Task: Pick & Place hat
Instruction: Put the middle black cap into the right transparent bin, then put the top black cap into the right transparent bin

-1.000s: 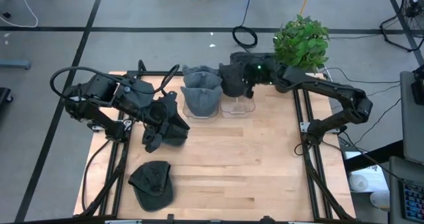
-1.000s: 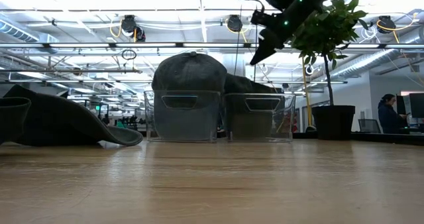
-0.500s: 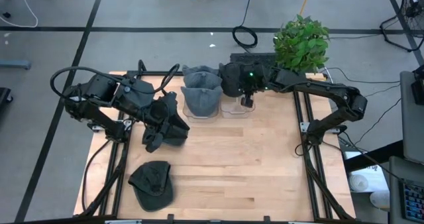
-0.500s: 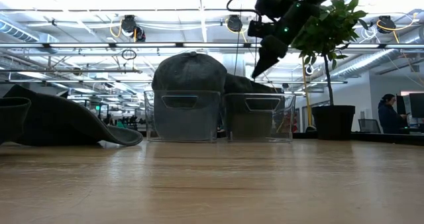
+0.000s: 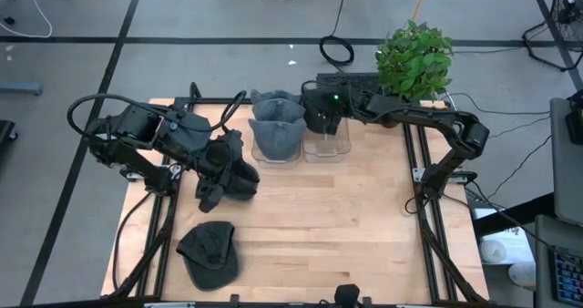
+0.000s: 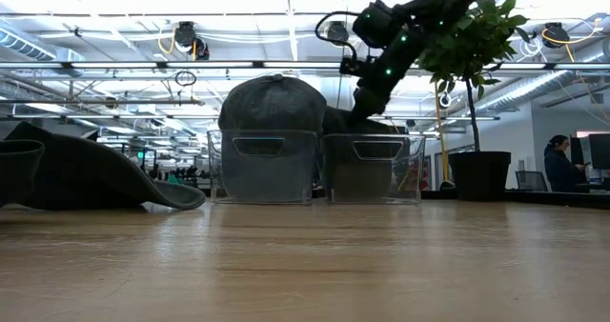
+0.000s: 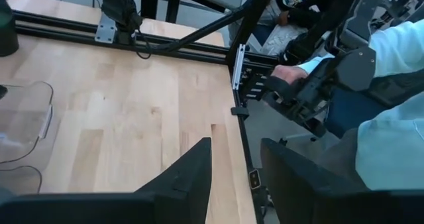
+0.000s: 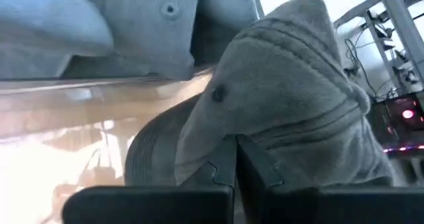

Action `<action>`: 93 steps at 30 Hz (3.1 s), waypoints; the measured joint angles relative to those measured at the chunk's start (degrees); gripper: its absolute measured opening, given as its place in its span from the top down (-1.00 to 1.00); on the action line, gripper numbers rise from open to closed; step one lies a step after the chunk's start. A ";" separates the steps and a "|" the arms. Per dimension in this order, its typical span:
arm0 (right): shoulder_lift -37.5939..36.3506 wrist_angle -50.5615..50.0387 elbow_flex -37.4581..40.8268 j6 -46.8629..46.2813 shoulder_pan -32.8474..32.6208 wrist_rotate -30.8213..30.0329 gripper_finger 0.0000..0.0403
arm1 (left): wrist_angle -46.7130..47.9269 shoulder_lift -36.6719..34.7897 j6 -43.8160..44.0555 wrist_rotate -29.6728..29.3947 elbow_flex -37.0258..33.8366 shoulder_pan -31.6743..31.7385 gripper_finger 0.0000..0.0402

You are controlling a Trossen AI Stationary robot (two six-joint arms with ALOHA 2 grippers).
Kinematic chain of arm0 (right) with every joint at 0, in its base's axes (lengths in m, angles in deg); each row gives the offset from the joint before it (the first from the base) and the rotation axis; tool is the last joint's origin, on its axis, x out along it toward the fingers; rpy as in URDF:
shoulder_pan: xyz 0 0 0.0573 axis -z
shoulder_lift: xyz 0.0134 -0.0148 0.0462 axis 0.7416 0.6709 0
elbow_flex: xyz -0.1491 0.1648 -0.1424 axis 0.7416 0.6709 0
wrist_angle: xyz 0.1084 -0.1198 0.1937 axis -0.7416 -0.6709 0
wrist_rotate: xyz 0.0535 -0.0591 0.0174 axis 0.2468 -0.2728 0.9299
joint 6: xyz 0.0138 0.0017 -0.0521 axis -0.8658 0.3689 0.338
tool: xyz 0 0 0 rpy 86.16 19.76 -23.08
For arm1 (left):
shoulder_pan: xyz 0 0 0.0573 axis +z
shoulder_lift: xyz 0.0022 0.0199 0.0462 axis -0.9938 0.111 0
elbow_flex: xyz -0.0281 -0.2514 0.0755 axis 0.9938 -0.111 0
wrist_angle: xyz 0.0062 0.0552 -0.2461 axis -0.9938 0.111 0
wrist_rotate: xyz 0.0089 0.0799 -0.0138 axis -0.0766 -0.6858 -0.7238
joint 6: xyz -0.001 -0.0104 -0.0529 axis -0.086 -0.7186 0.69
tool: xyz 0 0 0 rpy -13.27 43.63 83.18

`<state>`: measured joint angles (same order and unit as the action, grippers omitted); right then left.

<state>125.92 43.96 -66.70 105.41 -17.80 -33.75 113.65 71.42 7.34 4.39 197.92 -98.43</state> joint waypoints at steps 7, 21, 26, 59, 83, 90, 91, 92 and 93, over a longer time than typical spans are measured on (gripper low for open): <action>0.20 0.27 0.09 -0.83 0.41 -5.10 1.00 | 0.00 0.00 -0.35 -0.02 0.00 -0.73 0.34; 4.02 2.67 0.02 -8.51 3.90 -5.99 1.00 | -0.50 0.00 -0.40 -0.07 0.00 -0.73 0.34; 2.03 1.98 0.13 -9.62 1.57 -9.65 1.00 | -0.68 0.00 0.45 -0.09 0.00 -0.73 0.34; -23.25 -6.79 0.07 -28.36 -41.73 -16.38 1.00 | 6.76 0.00 8.11 0.79 0.00 1.28 0.34; -23.23 -2.19 0.07 -30.35 -46.12 -16.45 1.00 | 20.95 0.81 9.78 1.57 -5.98 0.75 0.28; -23.23 -5.58 0.07 -29.01 -46.12 -16.47 1.00 | 20.91 0.77 8.63 -0.60 -12.21 -2.01 -0.09; -23.26 -5.84 0.07 -29.13 -46.12 -16.45 1.00 | 21.12 0.90 8.31 -1.05 -13.57 -2.45 -0.14; -23.30 -6.01 0.07 -29.40 -46.12 -16.46 1.00 | 21.14 0.98 8.38 -1.97 -14.94 -3.03 -0.18; -23.34 -6.03 0.07 -29.90 -46.12 -16.45 1.00 | 21.12 0.98 8.70 -3.08 -16.31 -3.66 -0.21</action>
<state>102.58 37.93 -66.64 75.52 -63.92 -50.20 134.77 72.41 16.04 1.30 181.61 -102.09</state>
